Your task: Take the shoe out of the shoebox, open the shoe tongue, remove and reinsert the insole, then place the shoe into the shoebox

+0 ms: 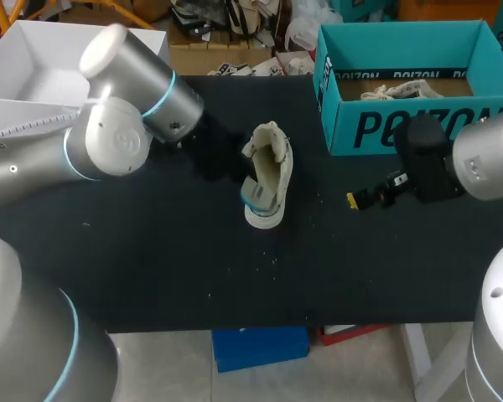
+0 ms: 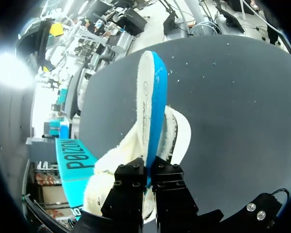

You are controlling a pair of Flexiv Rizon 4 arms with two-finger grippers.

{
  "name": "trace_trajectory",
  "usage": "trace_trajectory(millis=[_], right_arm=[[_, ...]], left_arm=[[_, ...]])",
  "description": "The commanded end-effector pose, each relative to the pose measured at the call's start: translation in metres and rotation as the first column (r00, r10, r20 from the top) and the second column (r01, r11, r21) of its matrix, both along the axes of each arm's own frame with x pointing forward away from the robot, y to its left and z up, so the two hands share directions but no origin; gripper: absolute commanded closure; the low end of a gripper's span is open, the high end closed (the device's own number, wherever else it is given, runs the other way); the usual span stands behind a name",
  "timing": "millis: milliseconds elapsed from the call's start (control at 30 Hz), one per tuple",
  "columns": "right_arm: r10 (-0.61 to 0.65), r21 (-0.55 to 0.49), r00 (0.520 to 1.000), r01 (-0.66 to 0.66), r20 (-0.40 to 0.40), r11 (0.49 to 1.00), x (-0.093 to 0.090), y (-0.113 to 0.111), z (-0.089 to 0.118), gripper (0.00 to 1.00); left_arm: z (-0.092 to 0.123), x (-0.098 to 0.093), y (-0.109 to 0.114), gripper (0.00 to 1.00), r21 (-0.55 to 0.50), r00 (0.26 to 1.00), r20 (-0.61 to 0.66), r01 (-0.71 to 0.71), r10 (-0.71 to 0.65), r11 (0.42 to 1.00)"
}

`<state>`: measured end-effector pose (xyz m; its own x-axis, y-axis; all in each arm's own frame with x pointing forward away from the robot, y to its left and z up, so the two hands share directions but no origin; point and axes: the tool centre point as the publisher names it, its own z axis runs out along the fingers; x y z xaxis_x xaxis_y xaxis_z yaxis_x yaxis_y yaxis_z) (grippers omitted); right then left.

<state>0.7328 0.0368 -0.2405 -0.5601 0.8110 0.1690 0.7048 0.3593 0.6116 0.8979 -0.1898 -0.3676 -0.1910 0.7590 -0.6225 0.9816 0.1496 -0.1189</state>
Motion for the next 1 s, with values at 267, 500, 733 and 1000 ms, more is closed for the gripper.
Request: trace_trajectory(millis=[267,500,733,1000], right_arm=[[0.001,0.002,1.000,-0.001,0.001,1.000,-0.001,0.000,0.000,0.00],[0.001,0.002,1.000,-0.001,0.001,1.000,-0.001,0.000,0.000,0.00],[0.001,0.002,1.000,-0.001,0.001,1.000,-0.001,0.000,0.000,0.00],[0.001,0.002,1.000,-0.001,0.001,1.000,-0.001,0.000,0.000,0.00]], left_arm=[[-0.001,0.004,-0.012,0.09,-0.010,0.999,0.006,-0.040,0.040,0.999],[0.014,-0.018,0.001,0.08,-0.003,0.999,0.026,-0.042,0.042,0.999],[0.025,-0.040,0.008,0.50,-0.004,0.999,0.041,-0.021,0.021,1.000],[0.017,-0.056,0.010,1.00,0.029,0.999,0.031,0.032,-0.032,0.999]])
